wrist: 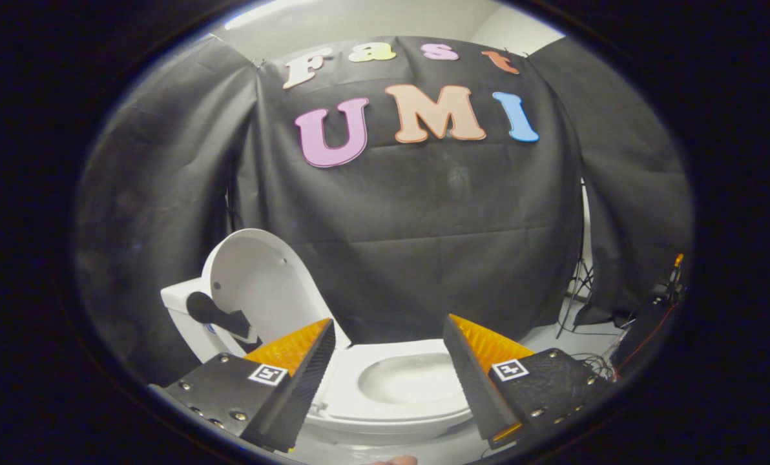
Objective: Open the toilet lid.
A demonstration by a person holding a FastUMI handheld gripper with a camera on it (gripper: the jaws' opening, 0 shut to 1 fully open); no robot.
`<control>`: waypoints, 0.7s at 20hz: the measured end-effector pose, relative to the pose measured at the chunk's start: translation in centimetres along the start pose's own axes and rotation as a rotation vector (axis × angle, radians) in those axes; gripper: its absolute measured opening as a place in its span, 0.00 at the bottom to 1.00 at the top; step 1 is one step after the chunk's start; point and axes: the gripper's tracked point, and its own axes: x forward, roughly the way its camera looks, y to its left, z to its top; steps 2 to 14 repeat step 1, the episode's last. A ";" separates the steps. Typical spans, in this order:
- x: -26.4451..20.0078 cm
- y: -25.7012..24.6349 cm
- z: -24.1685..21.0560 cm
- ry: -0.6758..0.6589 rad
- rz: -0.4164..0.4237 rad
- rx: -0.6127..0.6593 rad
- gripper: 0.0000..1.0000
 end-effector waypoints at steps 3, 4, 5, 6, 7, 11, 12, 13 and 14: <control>0.3 0.0 -0.1 0.008 0.006 -0.006 0.99; 0.3 0.0 -0.1 0.008 0.006 -0.006 0.99; 0.3 0.0 -0.1 0.008 0.006 -0.006 0.99; 0.3 0.0 -0.1 0.008 0.006 -0.006 0.99; 0.3 0.0 -0.1 0.008 0.006 -0.006 0.99; 0.3 0.0 -0.1 0.008 0.006 -0.006 0.99; 0.3 0.0 -0.1 0.008 0.006 -0.006 0.99; 0.3 0.0 -0.1 0.008 0.006 -0.006 0.99; 0.3 0.0 -0.1 0.008 0.006 -0.006 0.99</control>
